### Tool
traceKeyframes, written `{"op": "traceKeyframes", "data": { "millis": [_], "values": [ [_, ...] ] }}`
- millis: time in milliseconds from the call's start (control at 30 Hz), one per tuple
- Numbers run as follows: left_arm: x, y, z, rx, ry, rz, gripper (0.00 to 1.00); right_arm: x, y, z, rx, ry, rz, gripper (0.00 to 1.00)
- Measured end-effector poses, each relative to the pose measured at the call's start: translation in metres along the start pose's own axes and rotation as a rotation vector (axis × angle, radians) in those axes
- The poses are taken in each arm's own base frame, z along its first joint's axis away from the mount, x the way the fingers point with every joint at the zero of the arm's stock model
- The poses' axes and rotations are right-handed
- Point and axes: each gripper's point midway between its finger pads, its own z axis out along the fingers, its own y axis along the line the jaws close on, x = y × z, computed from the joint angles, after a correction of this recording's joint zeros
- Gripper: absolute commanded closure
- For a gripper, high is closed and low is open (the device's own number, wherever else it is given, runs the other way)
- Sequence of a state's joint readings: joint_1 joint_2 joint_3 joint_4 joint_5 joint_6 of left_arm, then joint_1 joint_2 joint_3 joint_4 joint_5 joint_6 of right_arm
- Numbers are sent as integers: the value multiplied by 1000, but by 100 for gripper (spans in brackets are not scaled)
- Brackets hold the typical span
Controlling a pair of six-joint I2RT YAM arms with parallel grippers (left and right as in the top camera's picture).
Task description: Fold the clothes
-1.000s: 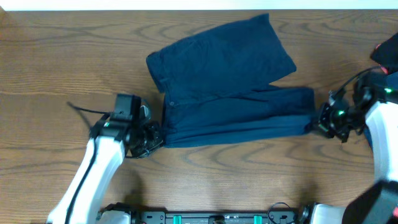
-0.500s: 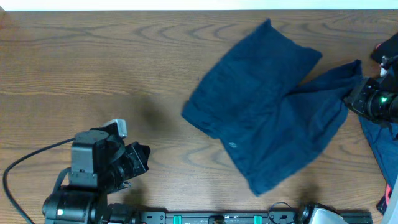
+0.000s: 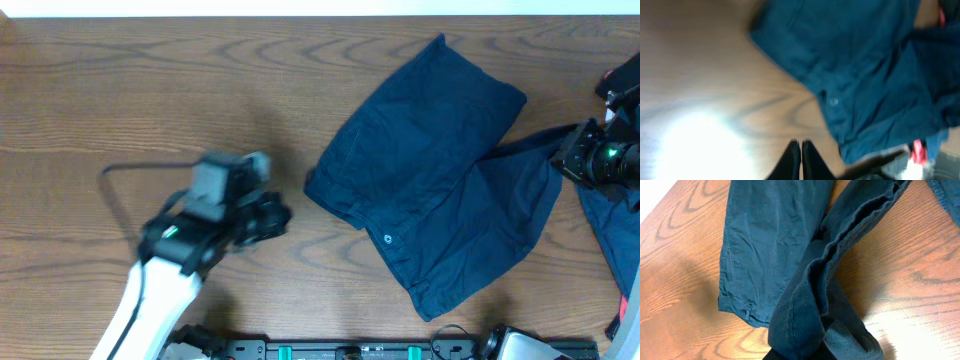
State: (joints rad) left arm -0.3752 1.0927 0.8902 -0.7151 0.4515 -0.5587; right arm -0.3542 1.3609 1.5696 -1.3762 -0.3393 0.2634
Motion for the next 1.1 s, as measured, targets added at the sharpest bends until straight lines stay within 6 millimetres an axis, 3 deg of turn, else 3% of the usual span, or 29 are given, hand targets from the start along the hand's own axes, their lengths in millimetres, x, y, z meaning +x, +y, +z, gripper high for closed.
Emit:
{"op": "traceKeyframes", "data": {
  "millis": [200,367,533,700,800,900,1033,1100],
  "values": [
    [0,-29,95,56,110,97,94,0,0,0,1,1,1,99],
    [0,-19,155,60,152,89,94,0,0,0,1,2,1,99],
    [-9,-2,192,34,121,90,94,1,0,0,1,3,1,99],
    [-19,9,200,-8,83,85,94,0,0,0,0,2,1,99],
    [-38,19,199,-34,37,59,94,0,0,0,-2,-1,0,99],
    [-77,45,190,-75,-44,-19,94,-1,3,0,-13,-3,-5,99],
    [-135,101,169,-148,-159,-153,94,2,10,2,-32,8,-22,99],
    [-161,115,156,-153,-209,-182,94,4,15,3,-42,14,-35,99]
  ]
}}
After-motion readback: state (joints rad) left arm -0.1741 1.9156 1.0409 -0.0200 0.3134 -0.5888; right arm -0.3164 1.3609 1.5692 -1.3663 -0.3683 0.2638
